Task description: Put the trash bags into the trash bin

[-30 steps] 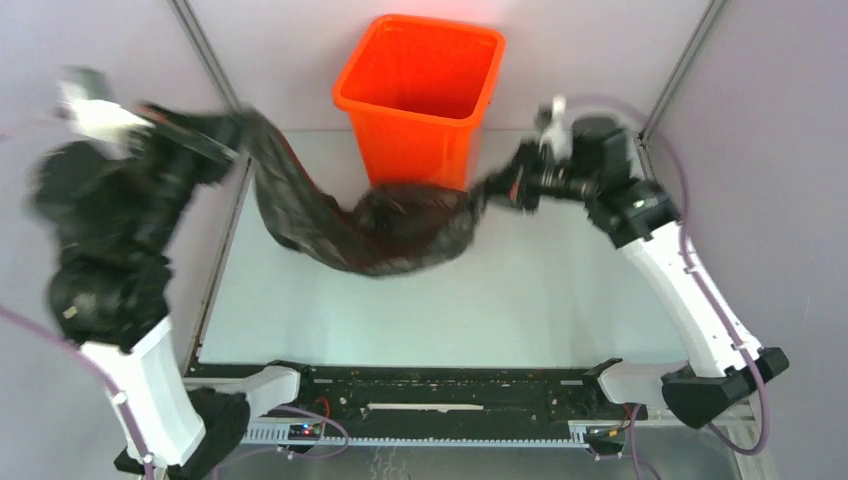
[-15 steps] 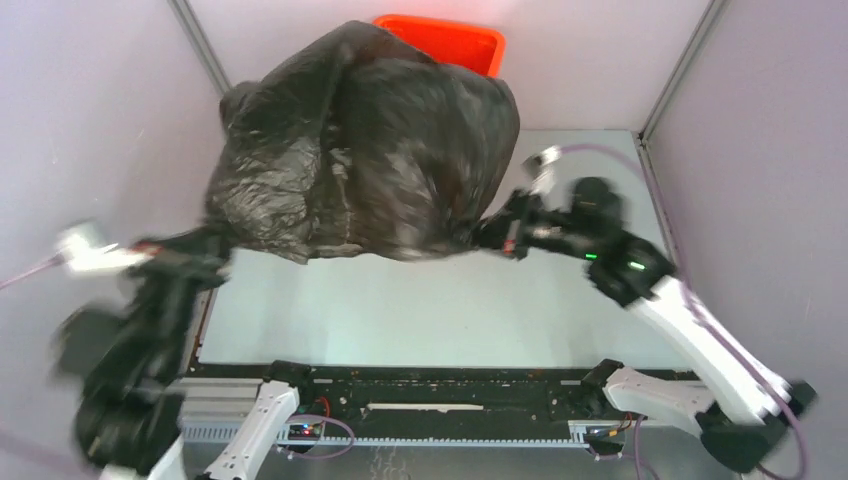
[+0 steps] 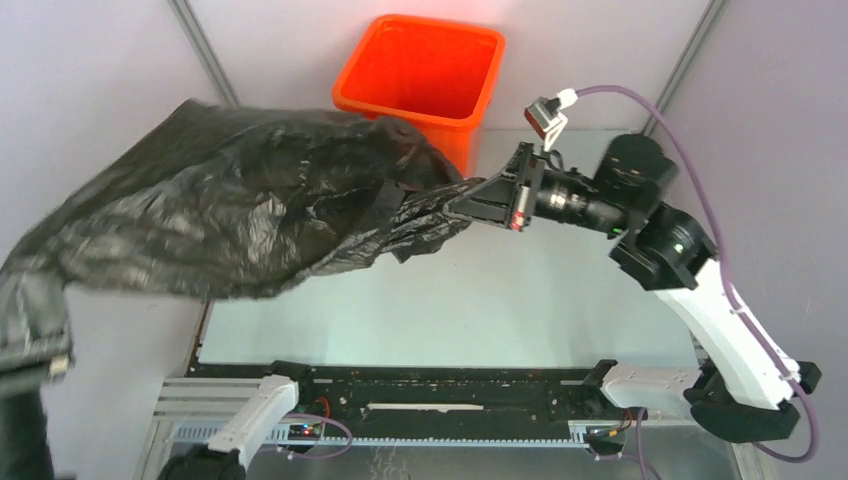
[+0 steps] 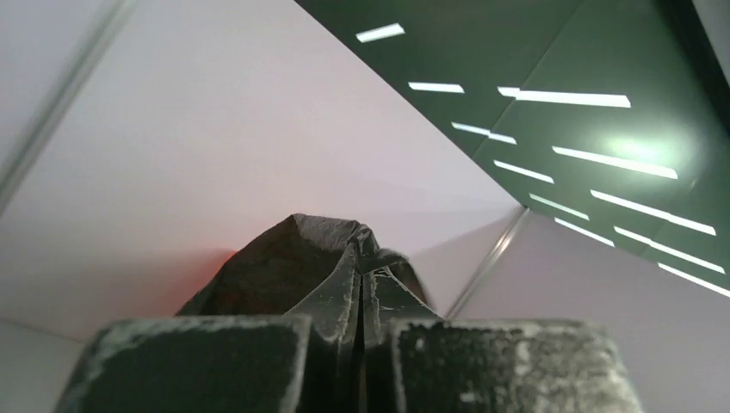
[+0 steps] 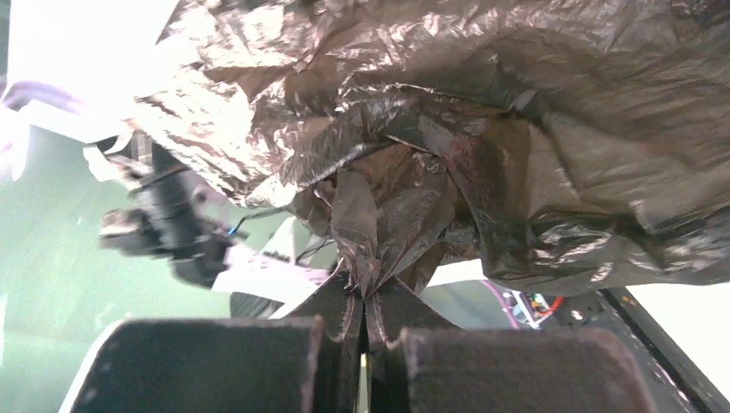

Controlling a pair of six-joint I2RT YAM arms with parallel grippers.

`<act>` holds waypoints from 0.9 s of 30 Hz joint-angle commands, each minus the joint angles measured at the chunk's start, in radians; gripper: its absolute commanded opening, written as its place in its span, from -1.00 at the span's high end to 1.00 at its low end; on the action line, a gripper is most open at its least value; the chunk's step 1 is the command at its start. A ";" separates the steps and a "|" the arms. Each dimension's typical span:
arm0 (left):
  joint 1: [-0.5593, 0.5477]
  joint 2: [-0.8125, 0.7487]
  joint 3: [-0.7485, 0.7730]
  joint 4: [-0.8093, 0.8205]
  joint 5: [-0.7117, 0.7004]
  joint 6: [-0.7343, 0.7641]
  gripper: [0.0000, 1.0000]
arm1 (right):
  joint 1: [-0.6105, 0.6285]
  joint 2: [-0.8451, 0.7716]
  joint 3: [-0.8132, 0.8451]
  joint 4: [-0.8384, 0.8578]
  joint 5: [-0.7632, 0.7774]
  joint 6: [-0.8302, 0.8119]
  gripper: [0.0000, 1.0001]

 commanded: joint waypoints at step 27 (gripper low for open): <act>-0.013 -0.041 -0.540 -0.026 0.349 0.033 1.00 | -0.025 -0.052 -0.171 -0.186 0.060 -0.159 1.00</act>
